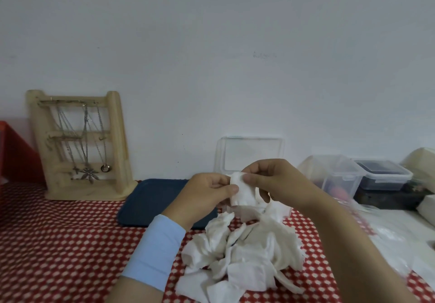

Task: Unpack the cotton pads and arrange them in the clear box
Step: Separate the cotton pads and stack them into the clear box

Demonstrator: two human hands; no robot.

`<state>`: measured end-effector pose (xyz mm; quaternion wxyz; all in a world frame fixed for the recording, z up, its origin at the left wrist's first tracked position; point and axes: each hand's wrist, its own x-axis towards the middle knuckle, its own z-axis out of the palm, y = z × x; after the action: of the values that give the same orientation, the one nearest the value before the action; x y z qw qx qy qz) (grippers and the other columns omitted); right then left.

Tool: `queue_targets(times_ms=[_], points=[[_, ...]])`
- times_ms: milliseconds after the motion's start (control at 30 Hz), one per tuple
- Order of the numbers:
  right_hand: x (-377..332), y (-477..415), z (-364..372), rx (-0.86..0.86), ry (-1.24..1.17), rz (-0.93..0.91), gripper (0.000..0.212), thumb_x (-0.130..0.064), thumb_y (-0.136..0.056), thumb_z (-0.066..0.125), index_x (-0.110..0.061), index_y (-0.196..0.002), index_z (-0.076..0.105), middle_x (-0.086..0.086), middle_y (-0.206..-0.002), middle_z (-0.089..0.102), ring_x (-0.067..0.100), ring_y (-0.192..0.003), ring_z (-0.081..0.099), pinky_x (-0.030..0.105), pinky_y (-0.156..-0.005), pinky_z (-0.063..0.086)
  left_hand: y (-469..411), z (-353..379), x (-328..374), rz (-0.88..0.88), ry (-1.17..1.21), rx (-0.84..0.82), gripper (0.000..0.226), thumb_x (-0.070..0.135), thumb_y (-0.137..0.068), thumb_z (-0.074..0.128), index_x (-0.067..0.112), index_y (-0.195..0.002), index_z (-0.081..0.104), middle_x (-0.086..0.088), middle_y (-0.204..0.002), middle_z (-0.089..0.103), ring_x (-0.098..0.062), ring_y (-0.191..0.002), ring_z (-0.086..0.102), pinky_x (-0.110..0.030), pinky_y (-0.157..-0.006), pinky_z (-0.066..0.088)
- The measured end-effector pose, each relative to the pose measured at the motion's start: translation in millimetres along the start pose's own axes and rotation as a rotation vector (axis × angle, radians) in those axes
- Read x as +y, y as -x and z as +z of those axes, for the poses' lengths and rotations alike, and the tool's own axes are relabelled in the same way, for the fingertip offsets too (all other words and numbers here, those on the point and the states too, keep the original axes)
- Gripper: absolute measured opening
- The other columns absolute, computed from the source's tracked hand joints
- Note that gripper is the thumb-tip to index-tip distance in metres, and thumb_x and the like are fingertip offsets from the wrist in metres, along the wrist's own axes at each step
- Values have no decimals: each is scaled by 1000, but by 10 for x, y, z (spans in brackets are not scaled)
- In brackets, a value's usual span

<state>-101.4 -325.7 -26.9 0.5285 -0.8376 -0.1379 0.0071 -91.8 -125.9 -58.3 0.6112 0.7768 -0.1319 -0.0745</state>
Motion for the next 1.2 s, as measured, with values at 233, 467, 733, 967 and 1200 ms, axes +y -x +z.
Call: queue_targets(times_ms=[233, 467, 733, 967, 1200], points=[[46, -63, 104, 29, 54, 1, 10, -28, -85, 81, -20, -85, 76, -10, -56, 60, 7, -48, 49, 17, -52, 42, -6, -16, 8, -78, 128, 36, 16, 24, -97, 67, 13, -95, 78, -10, -90, 80, -24, -84, 77, -33, -74, 63], [59, -19, 112, -280, 555, 16, 20, -27, -77, 81, -33, -90, 68, -18, -95, 68, -9, -68, 60, 18, -69, 48, -50, -183, -100, -64, 45, 305, 18, 25, -99, 65, 12, -91, 76, -7, -85, 78, -20, -73, 76, -26, -64, 60], [106, -56, 196, -348, 551, 63, 11, -23, -85, 77, -29, -93, 81, -16, -93, 77, 4, -88, 71, 25, -87, 58, -38, -239, -155, -48, 79, 338, 12, 24, -96, 69, 19, -89, 77, -2, -86, 79, -18, -78, 76, -26, -68, 62], [52, -6, 55, -435, 338, 33, 20, -18, -84, 79, -25, -102, 74, -14, -102, 75, 8, -96, 71, 29, -92, 57, -46, -190, -154, -79, 223, 354, 10, 22, -96, 70, 16, -93, 78, -5, -89, 79, -16, -78, 75, -23, -65, 61], [128, -78, 232, -344, 554, 79, 18, -21, -86, 77, -32, -101, 80, -25, -87, 73, -4, -85, 66, 10, -74, 48, -49, -174, -165, -72, 151, 344, 14, 22, -96, 69, 16, -86, 78, -6, -90, 79, -19, -82, 75, -22, -64, 60]])
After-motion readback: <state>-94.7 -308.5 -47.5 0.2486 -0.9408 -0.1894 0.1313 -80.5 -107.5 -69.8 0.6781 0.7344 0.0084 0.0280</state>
